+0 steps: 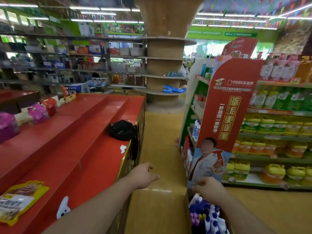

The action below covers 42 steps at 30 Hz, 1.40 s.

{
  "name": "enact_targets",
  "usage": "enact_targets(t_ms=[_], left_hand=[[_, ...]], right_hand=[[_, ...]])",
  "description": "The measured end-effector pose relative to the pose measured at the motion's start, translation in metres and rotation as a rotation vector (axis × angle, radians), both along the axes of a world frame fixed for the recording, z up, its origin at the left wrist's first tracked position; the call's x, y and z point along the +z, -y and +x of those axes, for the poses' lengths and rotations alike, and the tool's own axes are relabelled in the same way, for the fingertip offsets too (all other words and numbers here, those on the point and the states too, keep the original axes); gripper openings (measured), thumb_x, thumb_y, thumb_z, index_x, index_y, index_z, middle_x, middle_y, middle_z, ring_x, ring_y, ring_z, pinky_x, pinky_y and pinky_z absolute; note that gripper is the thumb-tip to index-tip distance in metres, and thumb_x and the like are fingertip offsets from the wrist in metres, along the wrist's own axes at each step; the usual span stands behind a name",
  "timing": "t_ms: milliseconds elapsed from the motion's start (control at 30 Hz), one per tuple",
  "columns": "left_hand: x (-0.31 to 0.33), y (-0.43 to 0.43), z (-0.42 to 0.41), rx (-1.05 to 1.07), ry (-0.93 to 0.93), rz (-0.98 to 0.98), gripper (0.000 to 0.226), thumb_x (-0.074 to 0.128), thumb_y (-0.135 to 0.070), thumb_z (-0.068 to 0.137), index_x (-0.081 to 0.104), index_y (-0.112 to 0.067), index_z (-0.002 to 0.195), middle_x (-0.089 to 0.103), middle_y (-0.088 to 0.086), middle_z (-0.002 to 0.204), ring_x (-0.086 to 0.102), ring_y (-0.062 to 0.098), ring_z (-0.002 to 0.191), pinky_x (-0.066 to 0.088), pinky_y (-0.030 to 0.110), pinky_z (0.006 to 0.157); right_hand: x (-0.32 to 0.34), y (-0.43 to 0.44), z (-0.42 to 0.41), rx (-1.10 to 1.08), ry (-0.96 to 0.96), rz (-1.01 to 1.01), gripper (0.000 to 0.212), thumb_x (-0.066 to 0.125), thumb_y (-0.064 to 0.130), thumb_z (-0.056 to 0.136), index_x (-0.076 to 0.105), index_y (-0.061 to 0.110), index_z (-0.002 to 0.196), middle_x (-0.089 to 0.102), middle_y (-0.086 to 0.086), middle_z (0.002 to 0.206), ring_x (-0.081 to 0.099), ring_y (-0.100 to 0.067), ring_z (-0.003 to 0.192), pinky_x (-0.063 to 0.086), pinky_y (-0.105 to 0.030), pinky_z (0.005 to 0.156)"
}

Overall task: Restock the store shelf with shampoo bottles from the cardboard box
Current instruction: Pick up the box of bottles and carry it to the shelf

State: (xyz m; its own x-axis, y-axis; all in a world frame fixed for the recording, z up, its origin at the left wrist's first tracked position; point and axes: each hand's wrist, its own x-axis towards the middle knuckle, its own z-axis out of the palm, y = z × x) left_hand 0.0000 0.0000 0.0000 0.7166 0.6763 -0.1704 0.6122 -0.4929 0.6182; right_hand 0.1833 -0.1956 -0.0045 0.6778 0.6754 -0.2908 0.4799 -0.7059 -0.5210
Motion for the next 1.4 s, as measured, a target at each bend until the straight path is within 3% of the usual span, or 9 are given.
enact_targets(t_ms=[67,167,333,567,767,1000,1233,1333,1400], left_hand=[[0.001,-0.02,0.007,-0.003,0.001,0.001,0.067,0.063,-0.052,0.087,0.044,-0.022,0.144,0.052,0.003,0.14,0.055,0.013,0.105,0.048,0.026,0.085],[0.001,-0.06,0.022,-0.003,0.014,0.013,0.067,0.063,-0.054,0.085,0.045,-0.025,0.142,0.051,0.001,0.141,0.055,0.014,0.111,0.048,0.026,0.086],[0.007,-0.135,0.053,-0.035,0.06,0.023,0.063,0.064,-0.056,0.084,0.048,-0.029,0.138,0.054,-0.001,0.134,0.057,0.009,0.096,0.053,0.028,0.084],[0.026,-0.232,0.106,-0.097,0.099,-0.012,0.068,0.065,-0.055,0.084,0.046,-0.024,0.141,0.052,0.004,0.139,0.056,0.014,0.104,0.05,0.027,0.084],[0.027,-0.269,0.161,-0.162,0.086,-0.005,0.068,0.065,-0.056,0.084,0.044,-0.027,0.143,0.047,0.003,0.144,0.058,0.016,0.104,0.049,0.026,0.074],[0.017,-0.273,0.245,-0.231,0.067,0.026,0.061,0.064,-0.054,0.085,0.048,-0.028,0.139,0.049,0.003,0.141,0.054,0.02,0.118,0.05,0.034,0.095],[-0.003,-0.259,0.353,-0.335,0.063,0.014,0.045,0.066,-0.048,0.087,0.058,-0.029,0.127,0.055,0.003,0.133,0.053,0.015,0.107,0.046,0.028,0.088],[-0.017,-0.247,0.401,-0.358,0.035,-0.017,0.047,0.066,-0.046,0.088,0.057,-0.027,0.13,0.056,0.003,0.132,0.054,0.016,0.106,0.044,0.028,0.085],[-0.026,-0.237,0.431,-0.377,0.022,-0.039,0.049,0.067,-0.046,0.088,0.056,-0.027,0.132,0.057,0.003,0.132,0.056,0.018,0.11,0.046,0.029,0.087]], right_hand=[[0.002,-0.02,0.008,-0.035,-0.001,0.047,0.028,0.065,0.036,0.092,0.067,0.017,0.111,0.069,0.0,0.104,0.063,-0.012,0.09,0.053,-0.027,0.078],[0.011,-0.054,0.017,-0.068,0.024,0.075,0.035,0.061,0.035,0.094,0.065,0.018,0.125,0.068,0.001,0.114,0.062,-0.009,0.089,0.051,-0.024,0.076],[0.019,-0.124,0.036,-0.176,0.013,0.1,0.035,0.064,0.039,0.093,0.066,0.02,0.122,0.066,0.006,0.102,0.062,-0.008,0.09,0.053,-0.026,0.083],[0.033,-0.209,0.059,-0.224,0.048,0.09,0.025,0.054,0.046,0.098,0.063,0.026,0.11,0.062,0.012,0.082,0.06,-0.006,0.074,0.044,-0.021,0.055],[0.032,-0.244,0.093,-0.28,0.064,0.113,0.02,0.057,0.046,0.096,0.061,0.027,0.104,0.06,0.012,0.08,0.061,-0.006,0.074,0.055,-0.027,0.068],[0.013,-0.267,0.164,-0.345,0.034,0.137,0.038,0.057,0.05,0.095,0.066,0.024,0.121,0.063,0.012,0.083,0.063,-0.006,0.071,0.048,-0.022,0.056],[-0.009,-0.258,0.261,-0.435,-0.065,0.198,0.038,0.058,0.041,0.096,0.069,0.009,0.114,0.048,0.002,0.056,0.046,-0.012,0.049,0.032,-0.025,0.048],[-0.022,-0.248,0.305,-0.487,-0.089,0.237,0.044,0.06,0.042,0.094,0.069,0.007,0.118,0.069,-0.012,0.091,0.064,-0.021,0.078,0.047,-0.032,0.061],[-0.03,-0.24,0.33,-0.515,-0.093,0.231,0.043,0.06,0.043,0.093,0.07,0.007,0.114,0.07,-0.014,0.108,0.065,-0.022,0.086,0.052,-0.033,0.067]])
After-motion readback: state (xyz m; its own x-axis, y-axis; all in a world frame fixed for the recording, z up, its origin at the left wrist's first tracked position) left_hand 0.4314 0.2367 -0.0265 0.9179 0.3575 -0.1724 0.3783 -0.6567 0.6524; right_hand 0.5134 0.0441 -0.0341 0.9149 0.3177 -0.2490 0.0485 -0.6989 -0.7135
